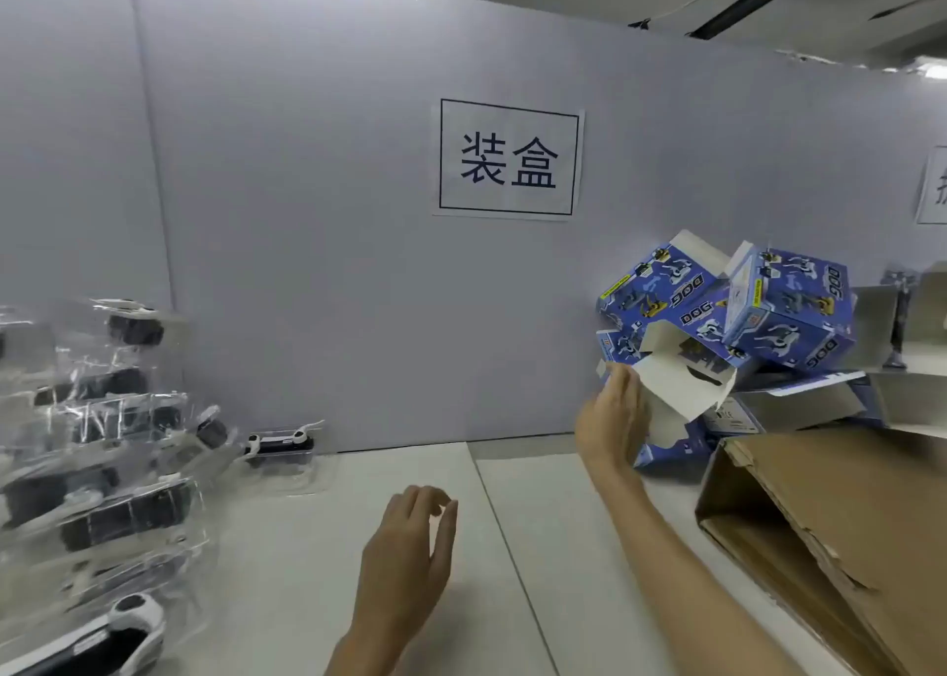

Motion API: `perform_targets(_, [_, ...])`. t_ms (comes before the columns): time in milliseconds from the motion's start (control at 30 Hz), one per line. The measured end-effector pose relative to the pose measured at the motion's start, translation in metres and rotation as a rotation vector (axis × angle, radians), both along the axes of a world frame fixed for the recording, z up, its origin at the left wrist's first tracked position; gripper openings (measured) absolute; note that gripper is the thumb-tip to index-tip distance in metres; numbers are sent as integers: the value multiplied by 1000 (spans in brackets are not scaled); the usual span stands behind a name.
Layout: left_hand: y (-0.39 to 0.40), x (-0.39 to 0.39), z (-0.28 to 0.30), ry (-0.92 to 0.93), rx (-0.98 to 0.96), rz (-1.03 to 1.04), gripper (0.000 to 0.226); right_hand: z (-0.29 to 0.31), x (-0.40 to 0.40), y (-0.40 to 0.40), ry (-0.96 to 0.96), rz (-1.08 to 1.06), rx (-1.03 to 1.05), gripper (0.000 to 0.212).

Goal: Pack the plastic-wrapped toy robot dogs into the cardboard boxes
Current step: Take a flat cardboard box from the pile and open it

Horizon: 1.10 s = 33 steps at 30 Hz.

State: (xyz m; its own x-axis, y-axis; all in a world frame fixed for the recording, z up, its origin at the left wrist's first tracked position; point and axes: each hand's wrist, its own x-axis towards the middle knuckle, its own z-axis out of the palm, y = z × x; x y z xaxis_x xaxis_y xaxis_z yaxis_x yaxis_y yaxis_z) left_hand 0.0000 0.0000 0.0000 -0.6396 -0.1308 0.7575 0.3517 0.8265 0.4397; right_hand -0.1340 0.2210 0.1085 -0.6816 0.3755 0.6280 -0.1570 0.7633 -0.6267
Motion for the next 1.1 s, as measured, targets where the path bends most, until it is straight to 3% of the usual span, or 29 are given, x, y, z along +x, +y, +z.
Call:
perform_targets(167, [-17,-26,-22,32,-82,59,29,-3,-65,55,45,-136,26,62])
perform_targets(300, [-17,-30,-23,38,-49,73,24,-9,-89,75,-7,-203,146,57])
perform_targets(433, [-11,-32,-25,-33,98,33,5,-3,-79,45,-74,-165,353,55])
perform_targets(567, [-10,-30,-25,-84,185,-64,11,-8,-35,-25,65,-72,361,54])
perform_targets(633, [-12,-25,-21,-109,336,-137,21,-22,-3,-62,139,27,412,55])
perform_targets(767, [-25,-25,-9,-228,825,-327,39,-62,54,-107,227,232,528,62])
perform_targets(833, [-39,-26,-11,-261,914,-420,46,-79,69,-113,281,364,528,69])
perform_targets(933, [-52,-21,-21,-250,639,-393,89,-87,77,-108,300,585,447,79])
perform_targets(1033, [-55,-21,-23,-123,289,-244,105,-80,73,-92,346,759,396,45])
perform_targets(1100, [-58,-24,-15,-59,186,-181,109,-72,70,-82,447,789,401,21])
